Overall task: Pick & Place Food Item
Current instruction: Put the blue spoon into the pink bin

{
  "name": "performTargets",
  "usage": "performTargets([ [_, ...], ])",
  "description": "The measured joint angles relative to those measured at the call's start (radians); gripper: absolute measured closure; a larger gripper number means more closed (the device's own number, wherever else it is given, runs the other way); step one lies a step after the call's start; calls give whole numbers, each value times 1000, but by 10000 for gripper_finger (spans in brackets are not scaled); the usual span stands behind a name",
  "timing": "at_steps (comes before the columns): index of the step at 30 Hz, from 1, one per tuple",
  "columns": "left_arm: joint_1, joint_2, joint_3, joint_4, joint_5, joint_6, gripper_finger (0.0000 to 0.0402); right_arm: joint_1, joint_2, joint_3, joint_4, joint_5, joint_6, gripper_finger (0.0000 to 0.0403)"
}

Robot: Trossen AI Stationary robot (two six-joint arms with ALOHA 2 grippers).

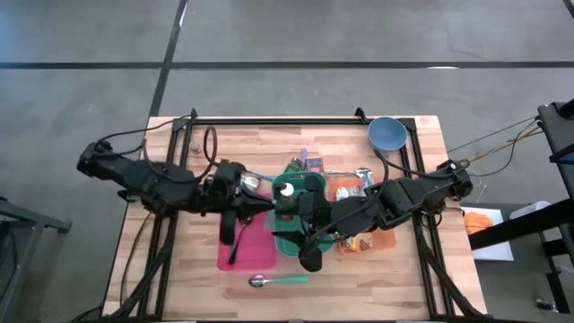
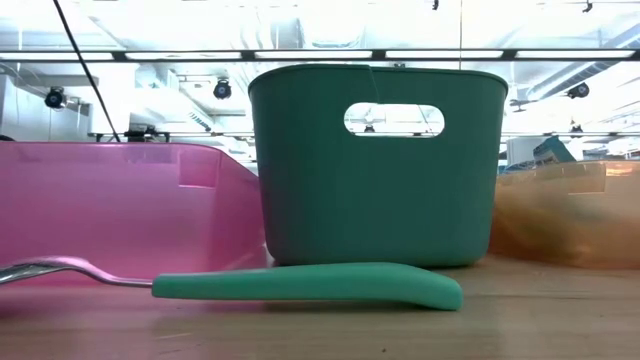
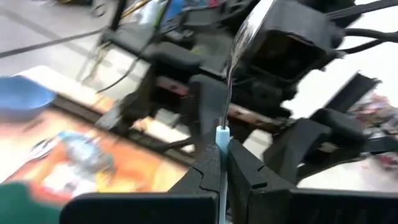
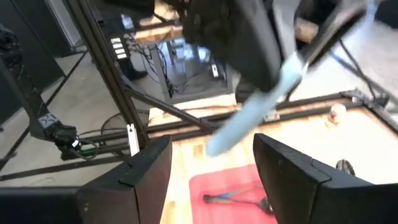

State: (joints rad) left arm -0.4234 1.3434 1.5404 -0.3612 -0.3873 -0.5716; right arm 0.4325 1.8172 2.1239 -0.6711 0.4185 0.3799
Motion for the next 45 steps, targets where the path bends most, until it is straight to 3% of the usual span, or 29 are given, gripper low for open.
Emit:
performTargets([
  [6, 0, 0, 79, -226, -56, -91, 401, -7, 0, 0, -94, 5, 43, 180],
  [10, 0, -1, 83, -379, -95, -169, 401, -5, 0, 0, -196, 63, 137, 180],
  [15, 0, 0, 52, -614, -124, -344, 401, -6, 1, 0, -367, 156, 284, 180],
  [20, 0, 0, -34, -731, -116, -505, 401, -4, 1, 0, -488, 169, 370, 180],
  [26, 0, 0, -203, -727, -76, -692, 401, -4, 1, 0, -563, 152, 473, 180],
  [35, 2, 0, -456, -556, 45, -885, 401, -3, 1, 0, -591, 146, 485, 180],
  [45, 19, 3, -597, -478, 171, -1003, 401, -3, 1, -14, -590, 129, 458, 180],
])
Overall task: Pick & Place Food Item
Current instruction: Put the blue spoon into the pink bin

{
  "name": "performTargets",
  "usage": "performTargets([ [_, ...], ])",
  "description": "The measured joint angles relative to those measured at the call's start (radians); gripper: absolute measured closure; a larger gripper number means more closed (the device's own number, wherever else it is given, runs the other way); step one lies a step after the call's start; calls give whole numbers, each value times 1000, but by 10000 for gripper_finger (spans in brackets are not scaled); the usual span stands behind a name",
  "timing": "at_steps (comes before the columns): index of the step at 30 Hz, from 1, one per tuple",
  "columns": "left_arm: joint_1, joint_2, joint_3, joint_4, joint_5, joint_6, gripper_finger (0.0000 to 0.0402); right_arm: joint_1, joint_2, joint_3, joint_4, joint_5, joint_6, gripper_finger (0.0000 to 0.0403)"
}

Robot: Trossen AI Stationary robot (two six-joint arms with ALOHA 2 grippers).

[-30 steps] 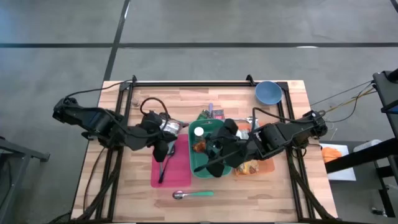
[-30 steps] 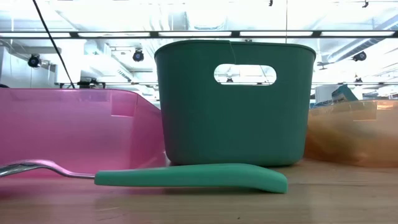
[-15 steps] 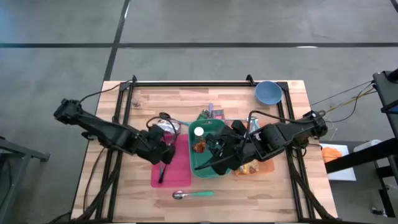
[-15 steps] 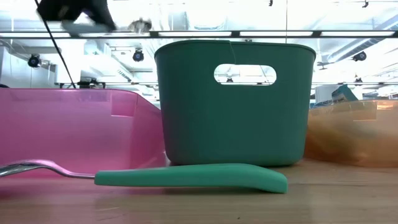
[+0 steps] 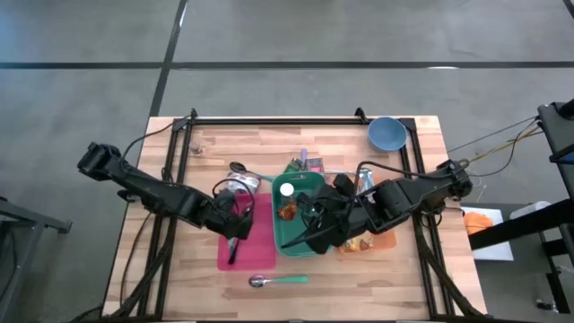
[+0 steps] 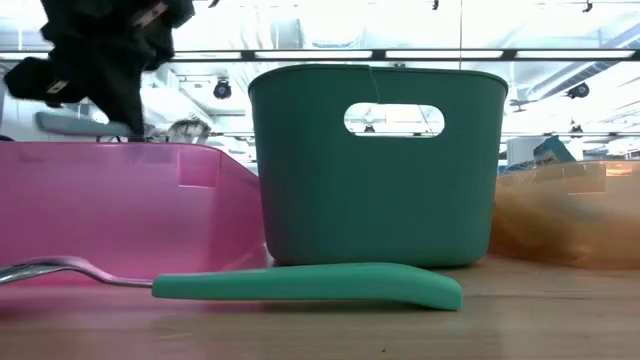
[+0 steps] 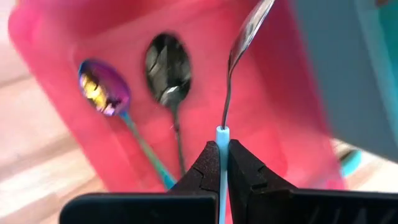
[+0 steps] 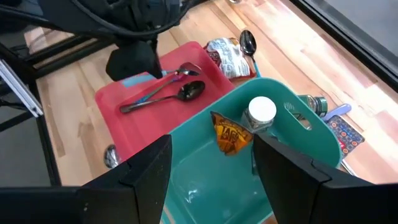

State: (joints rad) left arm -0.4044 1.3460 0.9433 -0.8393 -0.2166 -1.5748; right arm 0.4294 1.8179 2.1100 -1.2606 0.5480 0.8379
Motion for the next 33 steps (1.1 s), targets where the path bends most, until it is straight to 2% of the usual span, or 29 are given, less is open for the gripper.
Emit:
performTargets([
  [16, 31, 28, -80, 106, 75, -30, 401, 0, 1, -99, 2, -58, 58, 180],
  [22, 82, 131, -36, 110, 169, 89, 401, 0, 1, -99, 3, -58, 52, 180],
  [33, 126, 158, -21, 88, 159, 104, 401, 3, 1, -101, 2, -76, 50, 180],
])
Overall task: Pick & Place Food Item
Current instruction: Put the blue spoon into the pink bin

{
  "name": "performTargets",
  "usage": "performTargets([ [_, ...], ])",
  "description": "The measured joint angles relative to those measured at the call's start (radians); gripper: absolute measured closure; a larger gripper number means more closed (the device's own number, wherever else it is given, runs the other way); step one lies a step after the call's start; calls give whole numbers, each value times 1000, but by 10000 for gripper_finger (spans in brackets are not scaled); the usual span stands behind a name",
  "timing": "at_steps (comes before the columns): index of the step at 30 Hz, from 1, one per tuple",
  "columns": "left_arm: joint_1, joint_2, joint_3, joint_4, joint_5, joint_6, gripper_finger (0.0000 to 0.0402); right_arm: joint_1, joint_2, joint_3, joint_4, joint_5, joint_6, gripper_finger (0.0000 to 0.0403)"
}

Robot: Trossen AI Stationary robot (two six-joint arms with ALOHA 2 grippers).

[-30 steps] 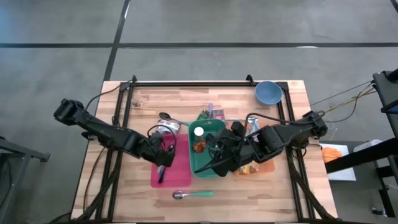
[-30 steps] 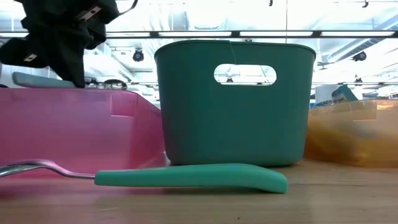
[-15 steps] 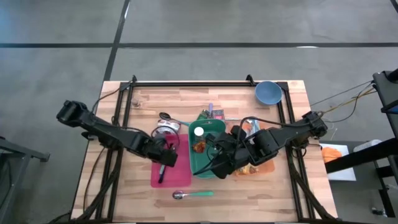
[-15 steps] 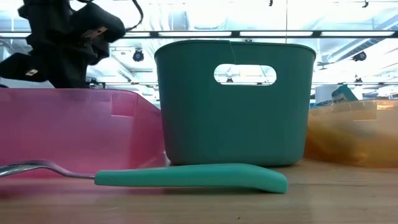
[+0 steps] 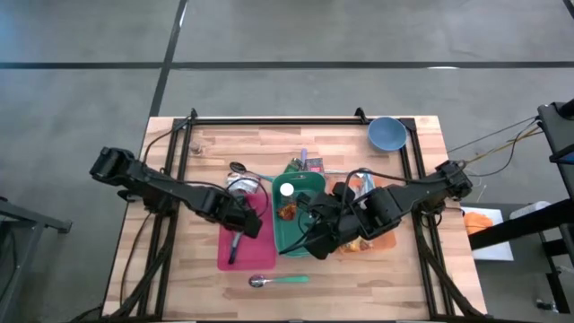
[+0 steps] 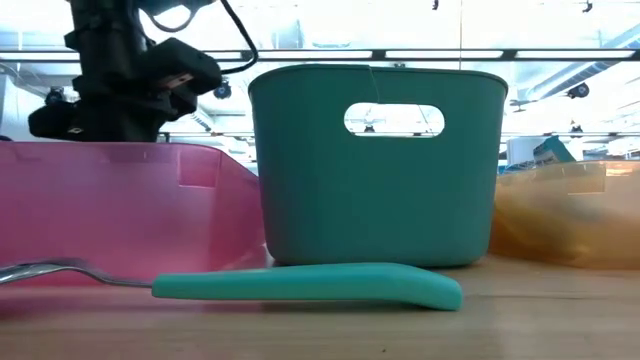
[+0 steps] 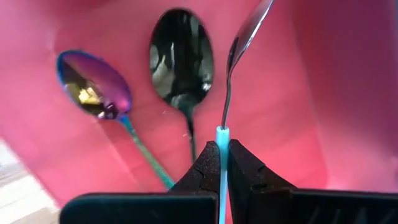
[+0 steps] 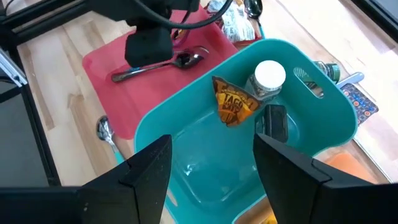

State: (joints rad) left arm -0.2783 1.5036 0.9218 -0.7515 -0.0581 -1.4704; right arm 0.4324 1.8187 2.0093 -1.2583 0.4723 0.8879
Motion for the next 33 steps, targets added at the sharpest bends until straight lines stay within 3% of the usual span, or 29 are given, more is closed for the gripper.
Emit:
performTargets([
  [17, 18, 167, 9, 161, 14, -3, 401, 2, 0, -3, 5, -3, 3, 180],
  [28, 19, 170, 5, 150, -6, -22, 400, 2, -1, -7, 7, -3, 11, 180],
  [33, 19, 170, 5, 149, -17, -21, 378, 2, -1, -8, 7, -4, 11, 180],
])
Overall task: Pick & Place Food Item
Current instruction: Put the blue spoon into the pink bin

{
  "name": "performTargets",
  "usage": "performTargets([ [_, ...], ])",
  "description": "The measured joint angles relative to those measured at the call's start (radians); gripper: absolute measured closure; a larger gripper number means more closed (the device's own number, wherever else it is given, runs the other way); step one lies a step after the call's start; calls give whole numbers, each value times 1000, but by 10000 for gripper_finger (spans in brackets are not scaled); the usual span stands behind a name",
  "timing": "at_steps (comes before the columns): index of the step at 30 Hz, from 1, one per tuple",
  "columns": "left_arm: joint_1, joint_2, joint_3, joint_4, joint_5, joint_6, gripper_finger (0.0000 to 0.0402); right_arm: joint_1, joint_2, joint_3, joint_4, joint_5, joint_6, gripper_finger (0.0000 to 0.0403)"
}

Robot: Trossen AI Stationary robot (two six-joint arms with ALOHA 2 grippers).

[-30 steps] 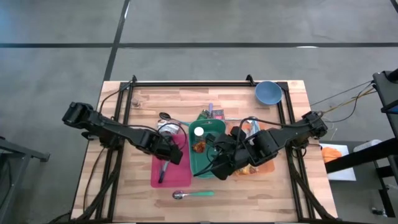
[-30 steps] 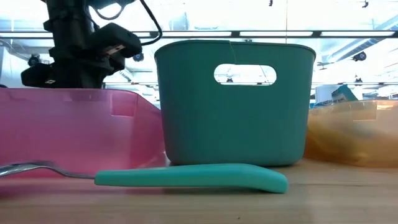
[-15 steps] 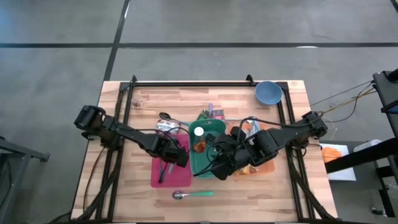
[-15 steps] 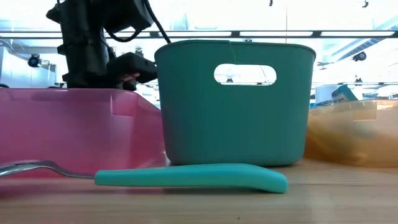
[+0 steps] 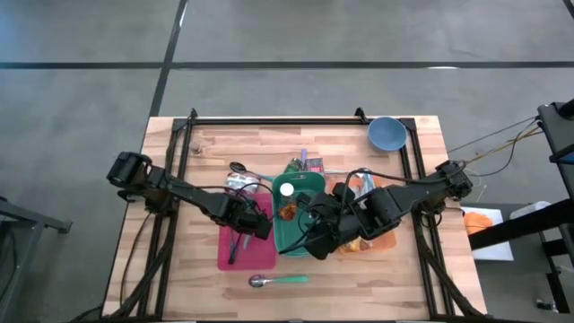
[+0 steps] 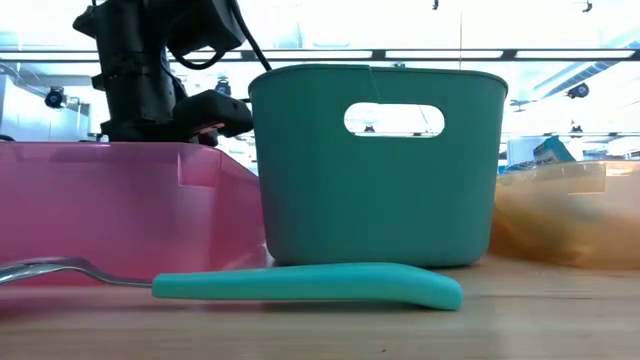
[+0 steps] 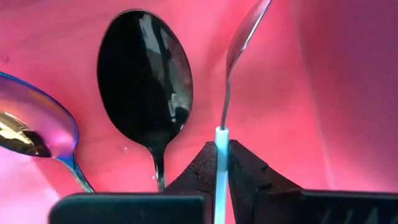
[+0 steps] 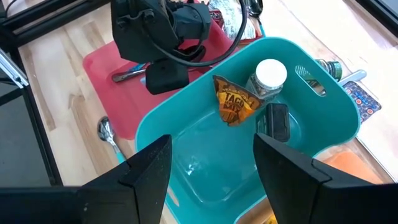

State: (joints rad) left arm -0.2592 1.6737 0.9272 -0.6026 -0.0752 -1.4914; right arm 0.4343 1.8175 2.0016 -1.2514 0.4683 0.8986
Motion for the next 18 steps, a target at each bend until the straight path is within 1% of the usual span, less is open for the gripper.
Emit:
performTargets([
  [4, 0, 0, -4, 0, -10, 3, 367, 0, 0, -2, 0, -1, 0, 180],
  [18, 1, 0, -17, 11, 1, 44, 360, 0, 0, -5, -1, -6, -1, 180],
])
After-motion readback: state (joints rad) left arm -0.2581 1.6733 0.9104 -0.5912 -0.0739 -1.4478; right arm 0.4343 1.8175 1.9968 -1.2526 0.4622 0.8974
